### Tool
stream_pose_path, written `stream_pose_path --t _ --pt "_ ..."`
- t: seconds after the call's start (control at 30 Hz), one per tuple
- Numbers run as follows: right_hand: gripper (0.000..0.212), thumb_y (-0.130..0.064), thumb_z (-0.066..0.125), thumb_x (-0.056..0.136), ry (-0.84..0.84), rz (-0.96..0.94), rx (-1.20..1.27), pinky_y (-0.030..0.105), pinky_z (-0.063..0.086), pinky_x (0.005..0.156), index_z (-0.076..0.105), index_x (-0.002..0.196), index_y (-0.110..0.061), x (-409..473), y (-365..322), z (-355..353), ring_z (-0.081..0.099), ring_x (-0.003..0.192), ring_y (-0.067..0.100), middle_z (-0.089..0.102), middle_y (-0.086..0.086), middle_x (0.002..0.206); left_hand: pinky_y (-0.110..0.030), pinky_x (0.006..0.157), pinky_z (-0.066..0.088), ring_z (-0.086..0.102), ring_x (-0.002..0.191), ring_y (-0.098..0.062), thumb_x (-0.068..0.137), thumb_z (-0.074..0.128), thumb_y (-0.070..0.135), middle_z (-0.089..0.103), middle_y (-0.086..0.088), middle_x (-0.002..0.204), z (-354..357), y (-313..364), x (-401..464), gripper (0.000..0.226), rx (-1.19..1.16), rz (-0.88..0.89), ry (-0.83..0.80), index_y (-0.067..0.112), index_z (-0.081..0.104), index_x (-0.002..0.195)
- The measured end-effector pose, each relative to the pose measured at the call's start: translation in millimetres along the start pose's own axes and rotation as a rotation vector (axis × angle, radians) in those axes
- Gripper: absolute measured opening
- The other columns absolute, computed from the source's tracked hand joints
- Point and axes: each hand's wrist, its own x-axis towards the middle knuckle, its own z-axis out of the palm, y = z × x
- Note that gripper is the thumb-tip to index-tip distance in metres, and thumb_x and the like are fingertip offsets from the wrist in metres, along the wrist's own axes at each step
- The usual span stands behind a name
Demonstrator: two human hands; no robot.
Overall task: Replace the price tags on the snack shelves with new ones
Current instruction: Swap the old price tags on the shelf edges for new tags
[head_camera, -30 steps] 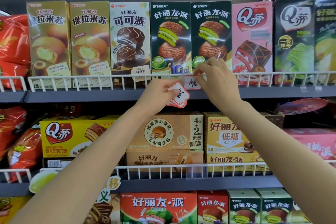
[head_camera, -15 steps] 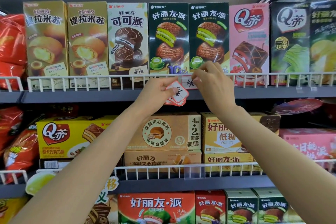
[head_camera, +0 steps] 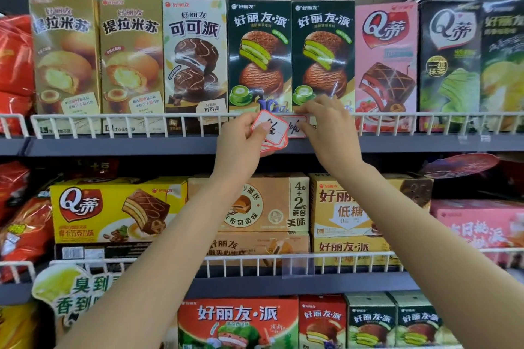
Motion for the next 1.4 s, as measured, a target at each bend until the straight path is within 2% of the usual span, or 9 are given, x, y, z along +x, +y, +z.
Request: stream_pose_path --t 0.2,0.33,0.53,0.77,0.93,1.03,1.23,1.33,1.4 --pt "0.033 -0.009 0.059 0.089 0.027 0.019 0.172 0.016 0.030 0.090 0.061 0.121 -0.011 -19.8 -3.9 -2.2 0.050 0.112 0.017 0.059 0.002 0.119 -0.035 0.084 0.055 0.067 0.093 -0.016 0.096 0.048 0.011 0.069 -0.004 0.099 3.0 -5.1 -5.4 0.015 -0.098 -0.069 0.020 0.021 0.059 0.100" --pt "0.019 -0.022 0.057 0.092 -0.054 0.151 0.535 0.005 0.039 0.073 0.069 0.106 -0.016 -32.8 -16.7 -13.4 0.058 0.088 0.003 0.067 -0.008 0.098 -0.030 0.080 0.057 0.068 0.087 -0.013 0.095 0.049 0.011 0.070 -0.005 0.097 6.3 -3.4 -13.1 0.015 -0.159 -0.080 0.001 0.020 0.061 0.099" --pt "0.008 -0.016 0.073 0.079 -0.140 0.300 0.739 0.013 0.047 0.060 0.065 0.077 -0.018 -58.9 -14.2 -16.0 0.059 0.065 0.006 0.065 -0.004 0.069 -0.035 0.084 0.055 0.068 0.086 -0.014 0.093 0.055 0.013 0.071 -0.003 0.093 12.1 -11.1 -37.9 0.011 -0.073 -0.111 -0.037 0.020 0.063 0.095" --pt "0.007 -0.013 0.072 0.079 -0.237 0.366 0.731 0.006 0.040 0.056 0.067 0.074 -0.015 -111.5 3.0 -11.2 0.053 0.058 -0.005 0.063 -0.006 0.067 -0.028 0.081 0.057 0.069 0.093 -0.015 0.092 0.052 0.001 0.071 -0.005 0.106 16.7 -38.1 -83.8 0.032 -0.075 -0.276 -0.240 0.011 0.058 0.121" --pt "0.007 -0.014 0.067 0.084 -0.365 0.387 0.699 0.020 0.047 0.064 0.074 0.087 -0.015 -145.6 12.8 6.2 0.059 0.066 0.006 0.069 -0.003 0.075 -0.026 0.080 0.057 0.068 0.095 -0.012 0.093 0.050 0.002 0.069 -0.002 0.109 15.1 -62.3 -106.4 0.032 0.014 -0.367 -0.225 0.015 0.057 0.122" --pt "0.014 -0.011 0.065 0.086 -0.414 0.372 0.666 0.009 0.046 0.062 0.073 0.098 -0.011 -159.5 17.7 15.9 0.060 0.070 0.000 0.070 -0.004 0.082 -0.021 0.076 0.056 0.066 0.095 -0.011 0.095 0.048 0.002 0.068 -0.003 0.110 15.8 -76.1 -116.7 0.029 0.063 -0.430 -0.207 0.014 0.058 0.118" --pt "0.018 -0.008 0.056 0.091 -0.395 0.321 0.517 0.023 0.048 0.065 0.069 0.102 -0.013 -164.5 31.0 24.7 0.060 0.074 0.012 0.068 0.000 0.084 -0.040 0.095 0.049 0.062 0.105 -0.020 0.095 0.046 0.001 0.065 -0.005 0.110 17.7 -94.1 -121.2 0.029 0.234 -0.497 -0.187 0.007 0.058 0.120" --pt "0.018 -0.009 0.054 0.092 -0.409 0.251 0.421 0.009 0.039 0.059 0.069 0.101 -0.009 -168.3 35.9 27.1 0.057 0.075 0.013 0.066 0.000 0.084 -0.045 0.097 0.047 0.062 0.104 -0.024 0.093 0.045 -0.001 0.065 -0.008 0.105 21.0 -97.4 -129.9 0.028 0.276 -0.540 -0.204 0.004 0.059 0.118" --pt "0.018 -0.009 0.052 0.093 -0.434 0.184 0.354 0.015 0.037 0.058 0.070 0.098 -0.006 -172.2 36.2 28.7 0.058 0.074 0.017 0.067 0.004 0.084 -0.046 0.098 0.046 0.062 0.103 -0.026 0.093 0.046 -0.002 0.065 -0.011 0.102 24.4 -100.5 -133.4 0.026 0.288 -0.556 -0.224 0.001 0.060 0.115"
